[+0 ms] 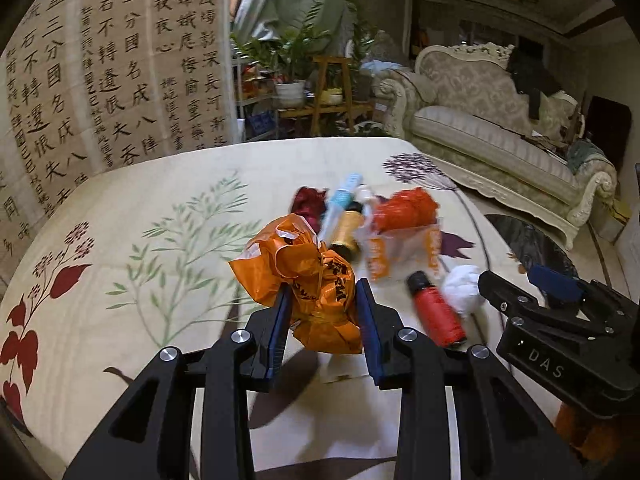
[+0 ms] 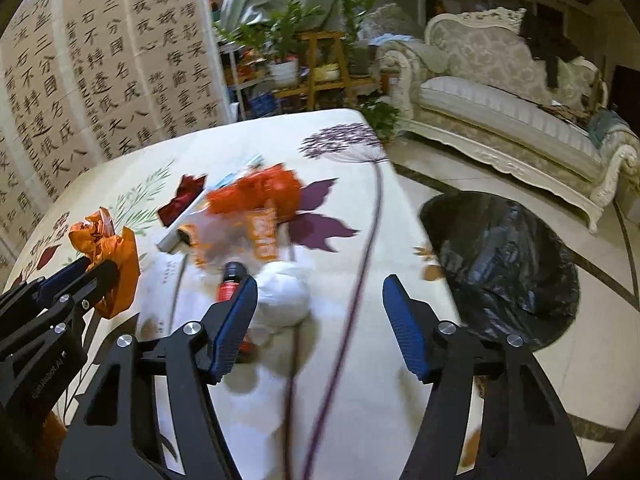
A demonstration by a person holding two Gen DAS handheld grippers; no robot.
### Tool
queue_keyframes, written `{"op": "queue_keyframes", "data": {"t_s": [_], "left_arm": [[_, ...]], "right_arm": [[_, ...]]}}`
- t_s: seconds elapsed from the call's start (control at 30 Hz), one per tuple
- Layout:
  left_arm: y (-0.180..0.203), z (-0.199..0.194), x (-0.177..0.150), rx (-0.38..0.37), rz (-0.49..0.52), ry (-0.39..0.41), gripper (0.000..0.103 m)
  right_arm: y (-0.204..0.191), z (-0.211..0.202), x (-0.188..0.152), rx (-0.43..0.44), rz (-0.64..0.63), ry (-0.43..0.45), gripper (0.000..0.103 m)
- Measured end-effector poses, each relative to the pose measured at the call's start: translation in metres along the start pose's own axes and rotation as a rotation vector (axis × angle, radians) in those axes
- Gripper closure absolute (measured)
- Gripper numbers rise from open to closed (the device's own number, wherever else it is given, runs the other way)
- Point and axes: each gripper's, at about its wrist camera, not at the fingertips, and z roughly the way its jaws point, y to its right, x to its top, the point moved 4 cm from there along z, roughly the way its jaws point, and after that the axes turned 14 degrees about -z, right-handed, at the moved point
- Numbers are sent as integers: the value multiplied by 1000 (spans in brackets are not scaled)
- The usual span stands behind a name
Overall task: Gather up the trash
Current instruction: 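Grasp the orange plastic bag with the left tool while the right tool grasps the white tissue ball, then carry the orange bag and tissue ball over the black bin and open both tools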
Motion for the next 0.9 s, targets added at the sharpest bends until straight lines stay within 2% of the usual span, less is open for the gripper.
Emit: {"op": "queue_keyframes", "data": {"t_s": [0.3,0.47,0.67,0.9], "left_arm": [[-18,3,1,2,-34,-4,70],[-13,7,-3,-2,-27,-18,70],[0,4,-3,-30,-11,-14,70],[37,3,-2,-99,37,-4,70]], "right_arm": [[-10,20,-3,14,-8,-52,41],[-14,22,-6,93,2,-58,65],[-8,11,-4,60,-4,-30,70],[48,-8,-7,-55,63,11,70]]}}
